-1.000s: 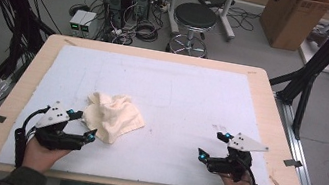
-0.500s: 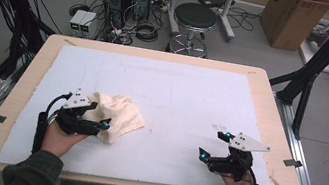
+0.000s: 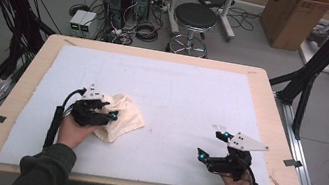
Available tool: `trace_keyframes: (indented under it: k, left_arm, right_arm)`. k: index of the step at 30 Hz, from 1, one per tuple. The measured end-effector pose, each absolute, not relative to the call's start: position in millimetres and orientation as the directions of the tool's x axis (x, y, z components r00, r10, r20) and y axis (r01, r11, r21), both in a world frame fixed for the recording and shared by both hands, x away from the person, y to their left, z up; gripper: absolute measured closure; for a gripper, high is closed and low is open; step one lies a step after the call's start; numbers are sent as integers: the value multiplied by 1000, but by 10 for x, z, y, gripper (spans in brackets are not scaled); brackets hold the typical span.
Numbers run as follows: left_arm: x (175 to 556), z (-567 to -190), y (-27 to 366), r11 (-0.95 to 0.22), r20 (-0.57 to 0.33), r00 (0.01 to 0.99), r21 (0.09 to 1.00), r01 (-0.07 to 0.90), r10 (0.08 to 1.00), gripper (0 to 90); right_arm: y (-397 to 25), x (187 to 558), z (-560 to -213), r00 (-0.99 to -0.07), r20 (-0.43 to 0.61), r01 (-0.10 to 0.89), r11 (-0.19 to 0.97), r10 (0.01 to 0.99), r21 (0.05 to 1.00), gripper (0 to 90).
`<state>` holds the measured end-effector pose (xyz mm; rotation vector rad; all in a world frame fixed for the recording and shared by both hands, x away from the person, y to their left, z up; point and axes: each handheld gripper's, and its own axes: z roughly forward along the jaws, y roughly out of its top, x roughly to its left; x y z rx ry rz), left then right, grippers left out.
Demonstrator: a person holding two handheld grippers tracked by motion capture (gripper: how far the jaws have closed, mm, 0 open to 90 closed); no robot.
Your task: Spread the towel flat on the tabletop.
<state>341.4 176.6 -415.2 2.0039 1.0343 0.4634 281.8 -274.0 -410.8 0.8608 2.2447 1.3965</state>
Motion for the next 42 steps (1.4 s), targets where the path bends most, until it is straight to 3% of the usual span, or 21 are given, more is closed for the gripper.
trace_keyframes:
  k: [6, 15, 42]
  left_arm:
    - [3484, -4236, 1751, -361, -37, 596, 764, 534, 802, 693]
    - [3530, -4285, 1747, -369, -44, 600, 752, 546, 799, 805]
    - [3348, -3862, 1561, -383, 8, 669, 824, 417, 743, 827]
  right_arm:
    - [-2727, 2826, -4115, -757, 10, 302, 336, 653, 892, 103]
    - [-2713, 2818, -4111, -762, 8, 297, 340, 647, 892, 103]
    - [-2717, 2803, -4101, -761, 5, 292, 337, 648, 895, 103]
